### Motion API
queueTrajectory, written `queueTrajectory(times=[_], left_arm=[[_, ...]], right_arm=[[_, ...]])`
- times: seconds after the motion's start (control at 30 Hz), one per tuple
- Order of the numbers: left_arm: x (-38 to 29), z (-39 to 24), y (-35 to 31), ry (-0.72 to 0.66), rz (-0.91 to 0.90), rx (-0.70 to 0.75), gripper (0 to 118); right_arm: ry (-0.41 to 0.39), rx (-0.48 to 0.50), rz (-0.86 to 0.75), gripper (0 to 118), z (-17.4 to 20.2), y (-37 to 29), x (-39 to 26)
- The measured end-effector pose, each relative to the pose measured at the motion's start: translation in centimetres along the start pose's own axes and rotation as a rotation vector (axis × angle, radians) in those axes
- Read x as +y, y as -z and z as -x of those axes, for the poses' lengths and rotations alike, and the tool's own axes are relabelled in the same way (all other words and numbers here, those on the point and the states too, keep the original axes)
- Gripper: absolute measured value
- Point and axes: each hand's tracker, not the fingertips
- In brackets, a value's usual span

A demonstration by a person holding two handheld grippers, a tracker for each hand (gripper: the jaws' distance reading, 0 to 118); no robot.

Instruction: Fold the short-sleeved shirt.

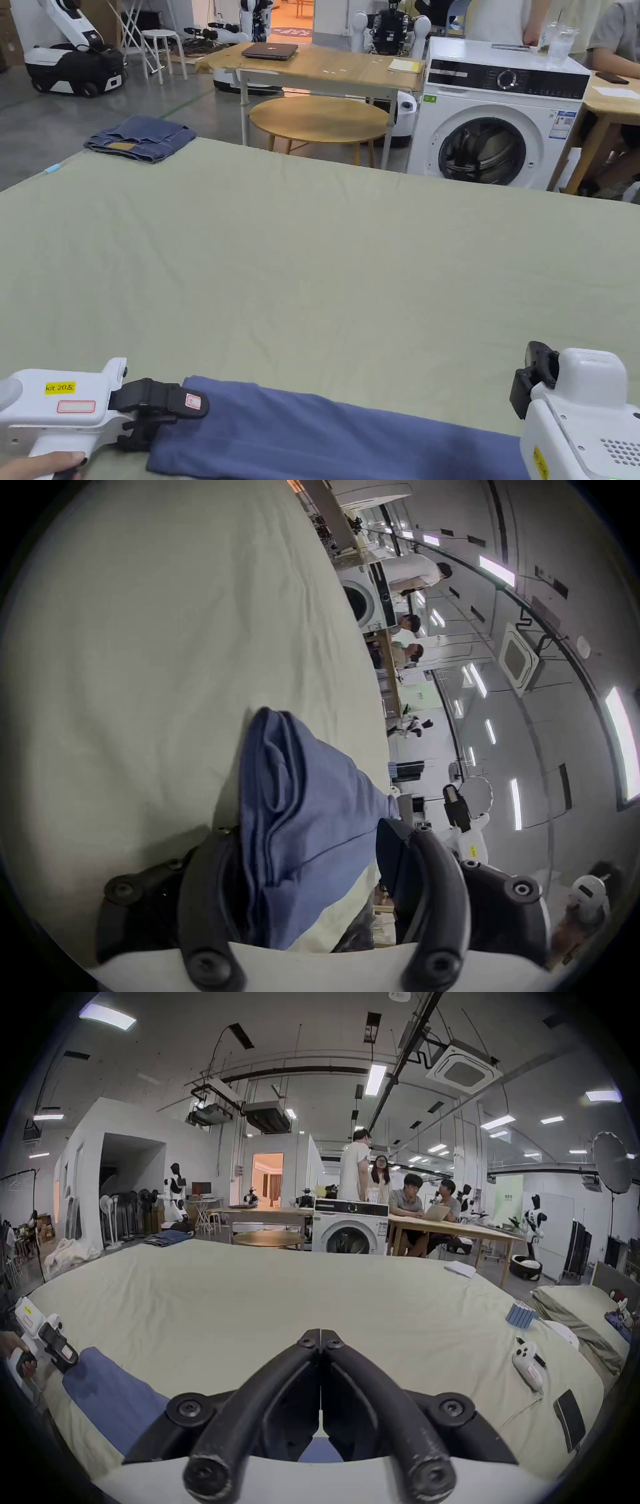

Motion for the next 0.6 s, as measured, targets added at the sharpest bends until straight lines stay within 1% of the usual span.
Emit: queueTrajectory(times=[0.03,0.07,0.1,0.13,0.17,0.2,0.3,0.4,0.6], left_arm=[[-0.1,-0.2,0.4,0.014,-0.001,0.007,61],[0.0,-0.2,0.4,0.029,0.003,0.036,53],[-0.1,-0.4,0.9,0.046,0.004,0.080,37],[-0.3,-0.5,1.3,0.055,0.003,0.113,24],[-0.4,-0.5,1.7,0.057,-0.003,0.138,15],[-0.5,-0.3,1.5,0.060,-0.025,0.127,10],[-1.2,-0.8,1.7,0.077,-0.062,0.131,5],[-1.2,-1.1,1.3,0.111,-0.086,0.163,4],[-1.1,-3.5,-0.1,0.169,-0.126,0.176,4]], right_arm=[[0.000,0.001,0.003,0,0.1,0.1,-0.1],[0.000,0.003,0.006,0,0.1,0.2,-0.1],[0.000,0.005,0.010,0,0.2,0.3,-0.1],[0.000,0.007,0.013,0,0.3,0.3,-0.2],[0.002,0.009,0.016,0,0.3,0.3,-0.2],[0.005,0.014,0.018,0,0.4,0.3,-0.2],[0.003,0.016,0.024,0,0.5,0.3,-0.4],[-0.003,0.019,0.033,0,0.4,0.3,-0.6],[-0.010,0.020,0.044,0,-0.2,0.3,-0.6]])
